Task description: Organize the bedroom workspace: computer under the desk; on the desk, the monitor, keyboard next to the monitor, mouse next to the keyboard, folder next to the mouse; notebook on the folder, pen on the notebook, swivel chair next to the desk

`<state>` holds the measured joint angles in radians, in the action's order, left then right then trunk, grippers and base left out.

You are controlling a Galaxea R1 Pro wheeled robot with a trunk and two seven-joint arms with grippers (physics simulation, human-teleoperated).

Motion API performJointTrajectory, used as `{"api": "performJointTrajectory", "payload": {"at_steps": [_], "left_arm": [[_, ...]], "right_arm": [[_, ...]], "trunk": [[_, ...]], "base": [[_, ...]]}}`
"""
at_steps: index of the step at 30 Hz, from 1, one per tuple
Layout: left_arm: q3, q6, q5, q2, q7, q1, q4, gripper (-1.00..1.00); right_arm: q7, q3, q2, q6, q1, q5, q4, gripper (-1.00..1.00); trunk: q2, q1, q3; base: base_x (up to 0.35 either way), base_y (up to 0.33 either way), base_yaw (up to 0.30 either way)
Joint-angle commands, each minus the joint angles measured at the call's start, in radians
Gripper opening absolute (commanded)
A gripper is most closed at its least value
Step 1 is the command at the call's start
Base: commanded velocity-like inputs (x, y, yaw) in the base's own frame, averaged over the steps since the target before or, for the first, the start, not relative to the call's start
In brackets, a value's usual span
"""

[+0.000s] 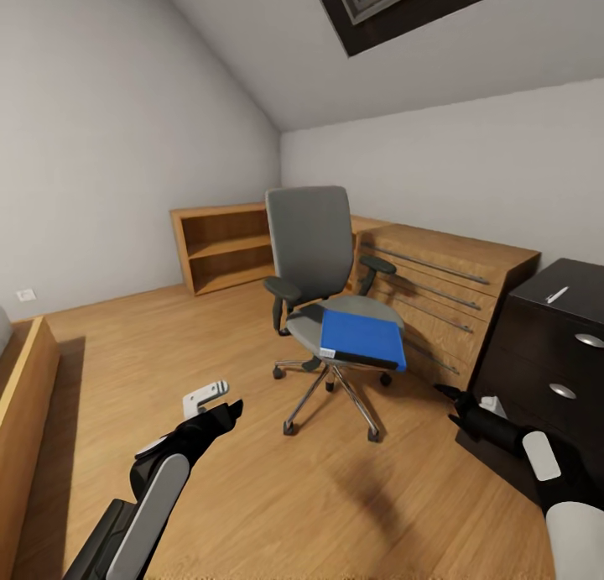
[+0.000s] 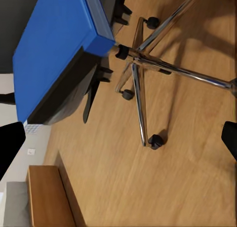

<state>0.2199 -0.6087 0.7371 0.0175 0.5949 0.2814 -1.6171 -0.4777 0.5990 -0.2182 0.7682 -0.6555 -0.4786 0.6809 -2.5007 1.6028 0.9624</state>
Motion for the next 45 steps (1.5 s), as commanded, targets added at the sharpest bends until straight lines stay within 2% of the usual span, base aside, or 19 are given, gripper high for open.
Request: {"api": "performJointTrajectory", "payload": {"at_steps": [1,18,22,27,28,31,32,33,38,45], "left_arm": [[0.003,0.0,0.009,0.001,0.011,0.001,-0.001,1.0],[0.009,0.0,0.008,0.002,0.011,0.001,-0.001,1.0],[0.009,0.0,0.008,0.002,0.011,0.001,-0.001,1.0],[0.008,0.0,0.008,0.002,0.011,0.001,-0.001,1.0],[0.007,0.0,0.008,0.003,0.011,0.001,-0.001,1.0],[0.007,0.0,0.008,0.003,0.011,0.001,-0.001,1.0],[0.007,0.0,0.008,0.003,0.011,0.001,-0.001,1.0],[0.008,0.0,0.008,0.002,0.011,0.001,-0.001,1.0],[0.009,0.0,0.009,0.002,0.011,0.001,-0.001,1.0],[0.009,-0.003,0.009,0.004,0.01,0.001,-0.001,1.0]], "right_arm": [[-0.003,0.004,0.0,0.007,-0.001,0.0,0.0,1.0],[0.007,0.001,0.002,-0.014,-0.001,0.0,0.024,1.0],[0.006,0.003,0.015,-0.016,-0.001,-0.016,0.038,1.0],[0.005,0.004,0.03,-0.018,-0.001,-0.118,0.042,1.0],[0.006,0.004,0.032,-0.019,-0.001,-0.171,0.042,1.0],[0.007,0.004,0.033,-0.019,-0.001,-0.251,0.042,1.0],[0.007,0.003,0.032,-0.019,-0.001,-0.298,0.041,1.0],[0.008,0.003,0.032,-0.018,-0.001,-0.362,0.039,1.0],[0.003,0.004,0.03,-0.015,-0.001,-0.411,0.037,1.0],[0.002,0.004,0.03,-0.015,-0.001,-0.416,0.038,1.0]], "trunk": [[-0.001,0.0,0.005],[-0.005,0.008,0.071],[-0.006,0.01,0.086],[-0.007,0.012,0.106],[-0.007,0.012,0.109],[-0.008,0.014,0.121],[-0.008,0.014,0.125],[-0.008,0.015,0.129],[-0.009,0.016,0.14],[-0.009,0.016,0.14]], "base": [[0.0,0.0,0.0],[0.0,0.0,0.0],[0.0,0.0,0.0],[0.0,0.0,0.0],[0.0,0.0,0.0],[0.0,0.0,0.0],[0.0,0.0,0.0],[0.0,0.0,0.0],[0.0,0.0,0.0],[0.0,0.0,0.0]]}}
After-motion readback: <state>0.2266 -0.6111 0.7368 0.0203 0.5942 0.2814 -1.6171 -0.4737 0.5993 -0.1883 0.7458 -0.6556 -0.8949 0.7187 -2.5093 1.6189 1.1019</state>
